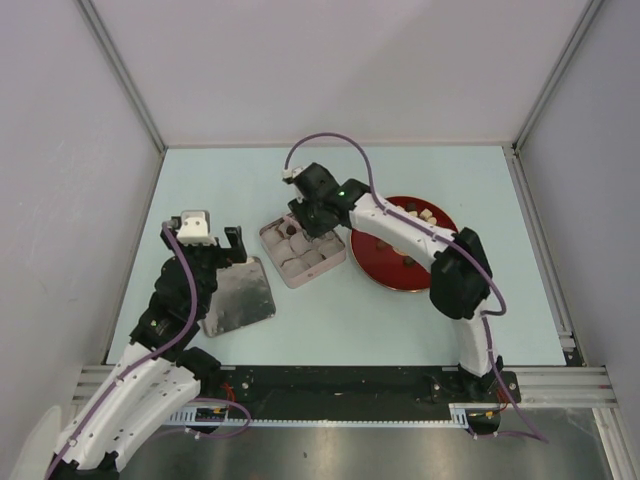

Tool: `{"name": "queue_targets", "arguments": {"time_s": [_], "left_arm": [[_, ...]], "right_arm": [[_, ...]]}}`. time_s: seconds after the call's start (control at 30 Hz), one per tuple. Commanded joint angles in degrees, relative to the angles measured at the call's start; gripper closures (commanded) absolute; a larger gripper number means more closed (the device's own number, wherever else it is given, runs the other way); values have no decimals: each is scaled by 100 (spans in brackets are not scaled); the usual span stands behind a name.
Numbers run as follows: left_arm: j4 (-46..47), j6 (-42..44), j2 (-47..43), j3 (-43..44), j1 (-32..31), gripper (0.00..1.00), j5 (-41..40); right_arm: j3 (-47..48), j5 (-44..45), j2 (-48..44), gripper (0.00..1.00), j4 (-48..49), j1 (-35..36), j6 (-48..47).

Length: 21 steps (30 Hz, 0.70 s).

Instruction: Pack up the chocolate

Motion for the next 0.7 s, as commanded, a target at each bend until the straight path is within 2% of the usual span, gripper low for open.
{"name": "queue_targets", "arguments": {"time_s": [0.0,0.37,0.67], "left_arm": [[188,19,54,-25,32,1,-61],[188,19,142,-25,32,0,-43],[188,19,160,-25,32,0,-8]], "right_arm": [[-434,283,-990,60,-26,-173,-74],[-2649,600,-2624,60,-123,-894,453],[-3696,899,-3091,60,-132,-1272,796]]}}
